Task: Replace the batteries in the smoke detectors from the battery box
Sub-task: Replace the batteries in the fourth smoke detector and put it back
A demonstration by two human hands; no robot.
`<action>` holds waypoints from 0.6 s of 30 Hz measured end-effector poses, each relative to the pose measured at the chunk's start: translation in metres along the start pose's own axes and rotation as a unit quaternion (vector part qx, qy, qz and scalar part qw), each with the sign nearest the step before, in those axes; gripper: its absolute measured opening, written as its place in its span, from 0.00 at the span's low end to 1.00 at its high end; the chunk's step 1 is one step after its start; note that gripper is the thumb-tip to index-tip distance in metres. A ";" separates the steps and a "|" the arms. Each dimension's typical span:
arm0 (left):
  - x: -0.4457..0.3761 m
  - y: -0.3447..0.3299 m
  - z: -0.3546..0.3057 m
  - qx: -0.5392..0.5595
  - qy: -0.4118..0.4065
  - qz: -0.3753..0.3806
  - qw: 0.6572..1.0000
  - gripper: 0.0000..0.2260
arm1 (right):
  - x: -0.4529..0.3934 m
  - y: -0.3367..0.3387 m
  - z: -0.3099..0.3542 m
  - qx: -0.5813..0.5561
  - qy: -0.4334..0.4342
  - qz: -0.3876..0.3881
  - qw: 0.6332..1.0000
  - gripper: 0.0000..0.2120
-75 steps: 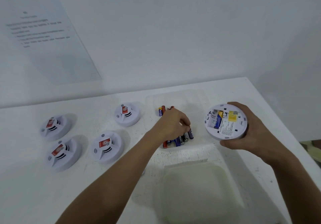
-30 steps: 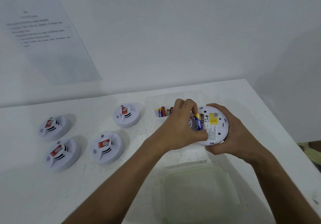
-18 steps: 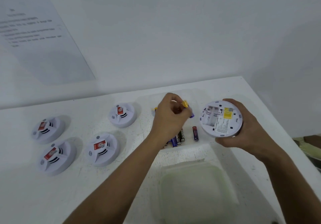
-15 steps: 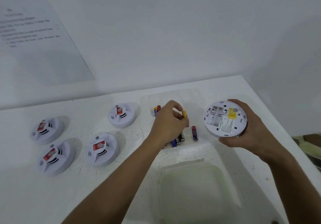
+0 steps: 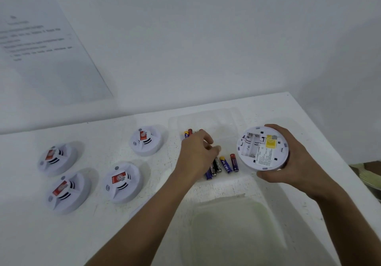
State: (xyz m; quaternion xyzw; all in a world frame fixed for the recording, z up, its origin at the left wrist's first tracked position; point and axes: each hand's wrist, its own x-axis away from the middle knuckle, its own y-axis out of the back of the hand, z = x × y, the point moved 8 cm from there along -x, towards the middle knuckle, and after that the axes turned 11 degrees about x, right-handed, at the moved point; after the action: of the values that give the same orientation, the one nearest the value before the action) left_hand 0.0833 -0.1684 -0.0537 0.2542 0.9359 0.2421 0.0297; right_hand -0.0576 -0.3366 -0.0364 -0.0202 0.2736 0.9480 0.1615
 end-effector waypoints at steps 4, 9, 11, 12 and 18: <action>-0.036 0.035 -0.008 -0.035 -0.032 -0.060 0.997 0.10 | -0.001 -0.006 -0.003 -0.002 -0.004 0.012 1.000 0.43; -0.084 0.021 -0.003 -0.176 -0.008 0.058 0.983 0.20 | -0.002 -0.009 -0.003 -0.009 -0.003 0.014 1.000 0.43; -0.094 0.009 0.000 -0.227 -0.007 0.111 0.968 0.23 | -0.003 -0.009 -0.004 -0.010 -0.001 0.013 1.000 0.44; -0.098 0.004 0.003 -0.244 -0.004 0.126 0.962 0.24 | -0.003 -0.009 -0.005 -0.012 0.000 0.013 1.000 0.44; -0.106 -0.005 0.016 -0.242 -0.001 0.141 0.960 0.25 | -0.004 -0.010 -0.011 -0.015 -0.002 0.016 1.000 0.45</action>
State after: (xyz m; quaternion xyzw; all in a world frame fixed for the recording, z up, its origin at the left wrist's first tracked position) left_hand 0.1756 -0.2170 -0.0778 0.3686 0.8044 0.4625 0.0565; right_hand -0.0514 -0.3361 -0.0506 -0.0166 0.2589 0.9546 0.1461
